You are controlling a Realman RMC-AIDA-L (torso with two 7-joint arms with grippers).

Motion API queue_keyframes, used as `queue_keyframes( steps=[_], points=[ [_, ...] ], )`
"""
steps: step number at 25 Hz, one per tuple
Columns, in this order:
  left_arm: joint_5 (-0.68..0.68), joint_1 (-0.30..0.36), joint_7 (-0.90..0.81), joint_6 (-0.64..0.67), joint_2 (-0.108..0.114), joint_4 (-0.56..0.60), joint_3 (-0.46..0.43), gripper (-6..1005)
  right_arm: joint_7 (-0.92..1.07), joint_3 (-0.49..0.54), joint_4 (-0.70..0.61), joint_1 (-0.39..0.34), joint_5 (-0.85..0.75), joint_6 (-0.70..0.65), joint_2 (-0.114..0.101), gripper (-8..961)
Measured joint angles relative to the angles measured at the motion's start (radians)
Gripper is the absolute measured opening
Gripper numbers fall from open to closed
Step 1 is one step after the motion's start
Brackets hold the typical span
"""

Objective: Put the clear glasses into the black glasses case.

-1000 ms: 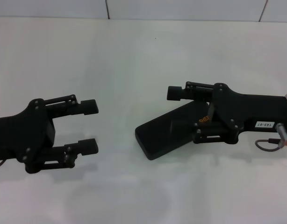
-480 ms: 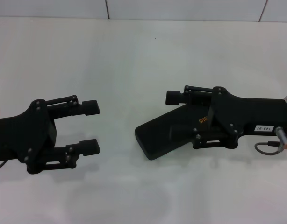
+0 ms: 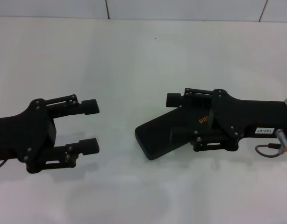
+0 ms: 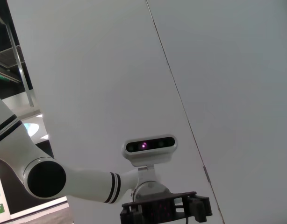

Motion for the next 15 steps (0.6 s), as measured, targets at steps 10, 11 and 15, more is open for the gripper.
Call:
queue_keyframes(
  steps=[10,11,15],
  points=[
    [0.0,-0.003,0.0,0.0,-0.005,0.0,0.0,730,-0.013,0.0,0.0,-0.013,0.007,-0.009,0.0,783],
    [0.0,-0.004,0.0,0.0,-0.006,0.0,0.0,730,-0.015,0.0,0.0,-0.015,0.009,-0.011,0.0,783],
    [0.0,-0.004,0.0,0.0,-0.006,0.0,0.0,730,-0.021,-0.001,0.0,-0.021,0.013,-0.013,0.0,783]
  ],
)
